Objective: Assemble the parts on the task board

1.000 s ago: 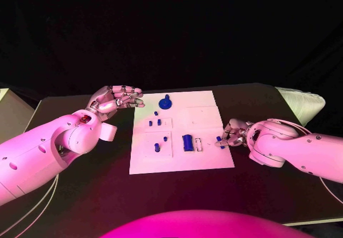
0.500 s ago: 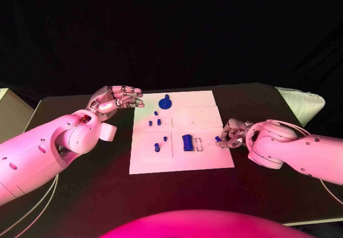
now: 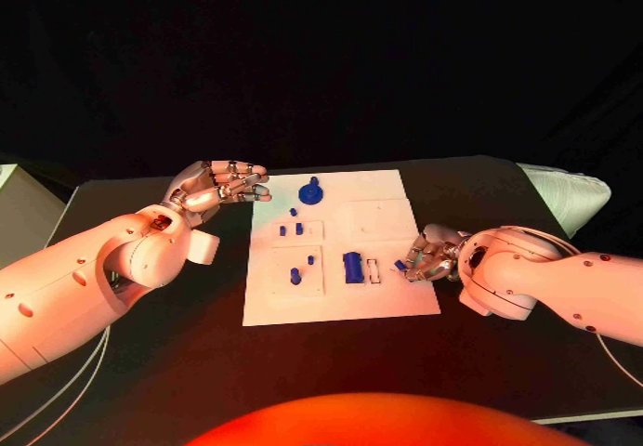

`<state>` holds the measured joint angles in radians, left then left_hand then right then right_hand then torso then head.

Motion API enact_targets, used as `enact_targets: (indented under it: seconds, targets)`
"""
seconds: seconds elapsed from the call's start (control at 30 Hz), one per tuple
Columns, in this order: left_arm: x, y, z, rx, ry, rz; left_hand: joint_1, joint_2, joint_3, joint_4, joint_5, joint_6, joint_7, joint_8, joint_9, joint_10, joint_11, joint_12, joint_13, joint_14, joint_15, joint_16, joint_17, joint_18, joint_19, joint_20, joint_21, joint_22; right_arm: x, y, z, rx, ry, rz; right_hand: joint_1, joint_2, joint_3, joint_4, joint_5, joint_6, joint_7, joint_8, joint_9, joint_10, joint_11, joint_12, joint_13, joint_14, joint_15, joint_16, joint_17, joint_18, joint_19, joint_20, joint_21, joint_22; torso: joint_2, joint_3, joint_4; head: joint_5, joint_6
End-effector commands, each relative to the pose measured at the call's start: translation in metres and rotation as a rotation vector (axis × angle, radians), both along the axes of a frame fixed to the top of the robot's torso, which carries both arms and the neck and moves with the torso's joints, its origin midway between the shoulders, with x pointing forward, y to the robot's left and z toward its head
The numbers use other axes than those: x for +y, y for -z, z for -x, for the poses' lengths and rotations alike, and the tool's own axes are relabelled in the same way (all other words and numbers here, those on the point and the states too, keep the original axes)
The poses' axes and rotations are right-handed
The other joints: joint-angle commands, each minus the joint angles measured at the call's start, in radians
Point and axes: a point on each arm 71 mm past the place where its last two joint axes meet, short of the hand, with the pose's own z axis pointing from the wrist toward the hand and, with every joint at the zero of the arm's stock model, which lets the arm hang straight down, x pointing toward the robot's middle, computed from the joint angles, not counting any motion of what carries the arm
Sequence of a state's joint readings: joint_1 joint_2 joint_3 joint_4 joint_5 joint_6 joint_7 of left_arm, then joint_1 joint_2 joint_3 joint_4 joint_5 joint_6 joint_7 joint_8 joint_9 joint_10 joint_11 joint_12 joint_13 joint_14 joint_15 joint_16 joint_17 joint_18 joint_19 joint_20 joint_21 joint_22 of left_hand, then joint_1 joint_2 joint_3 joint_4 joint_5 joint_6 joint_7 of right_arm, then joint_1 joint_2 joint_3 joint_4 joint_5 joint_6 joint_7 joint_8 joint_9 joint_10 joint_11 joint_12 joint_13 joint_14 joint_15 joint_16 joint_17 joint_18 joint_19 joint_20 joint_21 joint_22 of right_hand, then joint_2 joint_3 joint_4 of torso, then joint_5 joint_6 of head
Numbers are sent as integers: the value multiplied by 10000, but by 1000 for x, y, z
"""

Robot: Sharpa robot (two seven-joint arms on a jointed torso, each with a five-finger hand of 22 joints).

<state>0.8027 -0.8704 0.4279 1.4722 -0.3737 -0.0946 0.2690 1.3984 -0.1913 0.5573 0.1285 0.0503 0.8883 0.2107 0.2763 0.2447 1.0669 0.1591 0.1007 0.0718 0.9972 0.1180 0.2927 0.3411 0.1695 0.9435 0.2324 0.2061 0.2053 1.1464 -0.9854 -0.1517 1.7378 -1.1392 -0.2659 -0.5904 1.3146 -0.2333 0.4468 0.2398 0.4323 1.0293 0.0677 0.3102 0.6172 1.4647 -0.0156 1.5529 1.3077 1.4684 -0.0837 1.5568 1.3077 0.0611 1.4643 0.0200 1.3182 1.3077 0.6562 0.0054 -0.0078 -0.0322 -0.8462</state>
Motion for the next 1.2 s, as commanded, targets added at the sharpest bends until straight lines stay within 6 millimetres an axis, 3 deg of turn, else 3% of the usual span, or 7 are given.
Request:
enact_targets:
  seconds: [0.03, 0.43, 1.2]
  targets:
    - [-2, 0, 1, -30, 149, 53, -8, 122, 1, 33, 23, 40, 12, -57, -14, 27, 29, -35, 14, 80, 14, -60, 9, 127, 95, 1, -29, -7, 10, 1, 4, 742, 106, -676, -127, -4, 360, -277, 3, 46, -12, 53, 52, 961, 34, -33, 2513, 977, 35, 32, 2418, -130, 740, 3, -43, 1526, 1, 1, 2, -6, 0]
    - [-3, 0, 1, -23, 191, 68, -12, 130, 2, 40, 23, 43, 13, -58, -16, 28, 30, -37, 14, 84, 15, -71, 19, 127, 101, 1, -38, -14, 35, 10, -2, 1029, -128, -877, -364, -35, 421, -303, -116, 49, -15, 73, 92, 950, 35, -56, 2501, 977, 39, 33, 2419, -127, 737, 7, -61, 1525, 9, 2, 14, -15, 1]
    - [-4, 0, 1, 1, 228, 70, -20, 141, 1, 52, 23, 47, 15, -62, -22, 27, 31, -44, 15, 91, 16, -99, 42, 126, 116, 1, -58, -31, 49, 10, -6, 496, -199, -974, -918, -54, 455, -261, -453, 56, -25, 105, 167, 957, 30, -45, 2507, 976, 33, 29, 2413, -123, 739, 5, -86, 1528, 4, 20, 7, 76, -27]
